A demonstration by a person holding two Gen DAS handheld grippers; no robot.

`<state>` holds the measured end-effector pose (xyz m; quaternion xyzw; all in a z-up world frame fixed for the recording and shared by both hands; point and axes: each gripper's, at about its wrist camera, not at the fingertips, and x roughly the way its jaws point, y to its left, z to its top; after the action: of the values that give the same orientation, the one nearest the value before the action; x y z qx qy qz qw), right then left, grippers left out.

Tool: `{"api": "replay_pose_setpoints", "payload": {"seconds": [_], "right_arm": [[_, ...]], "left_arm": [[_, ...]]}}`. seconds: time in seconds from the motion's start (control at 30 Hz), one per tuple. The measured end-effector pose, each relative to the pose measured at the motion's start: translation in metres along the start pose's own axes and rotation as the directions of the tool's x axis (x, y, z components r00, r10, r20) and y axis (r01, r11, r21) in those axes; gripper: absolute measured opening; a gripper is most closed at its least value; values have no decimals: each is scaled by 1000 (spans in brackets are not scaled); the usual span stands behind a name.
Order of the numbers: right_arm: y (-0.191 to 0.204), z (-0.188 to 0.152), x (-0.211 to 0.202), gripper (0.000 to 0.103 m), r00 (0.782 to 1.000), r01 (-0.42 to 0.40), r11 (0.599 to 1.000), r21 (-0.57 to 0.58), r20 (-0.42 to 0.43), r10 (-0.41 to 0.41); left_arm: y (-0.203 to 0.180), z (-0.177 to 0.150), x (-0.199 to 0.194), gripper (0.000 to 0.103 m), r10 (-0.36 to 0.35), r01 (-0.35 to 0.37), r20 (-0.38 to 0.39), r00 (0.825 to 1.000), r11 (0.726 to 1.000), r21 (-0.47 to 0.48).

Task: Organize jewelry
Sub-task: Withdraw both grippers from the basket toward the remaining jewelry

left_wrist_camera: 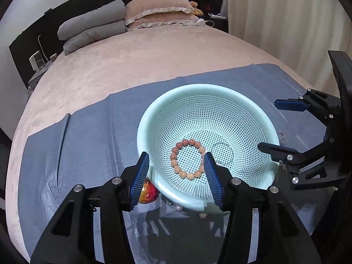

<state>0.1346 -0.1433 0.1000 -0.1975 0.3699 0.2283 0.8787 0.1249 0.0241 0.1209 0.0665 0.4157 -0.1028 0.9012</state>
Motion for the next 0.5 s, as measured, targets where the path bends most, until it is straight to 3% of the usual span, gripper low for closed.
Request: {"api": "replay_pose_setpoints", "payload": {"seconds": [0.1,0.37,0.5], "right_arm": [[-8,-12,-18,85,1000,5,999,38,29,-6],[-30,-61,-32,86,1000,2,990,144,21,-5],[-41,-91,-24,86,1000,9,978,208,-7,-8]], "left_arm": [[-3,-14,-19,71,14,-15,50,999,1000,21],[-6,-60,-28,85,14,-14,81,997,1000,5],[-9,-84,-12,85,6,-5,55,998,1000,-4]]}}
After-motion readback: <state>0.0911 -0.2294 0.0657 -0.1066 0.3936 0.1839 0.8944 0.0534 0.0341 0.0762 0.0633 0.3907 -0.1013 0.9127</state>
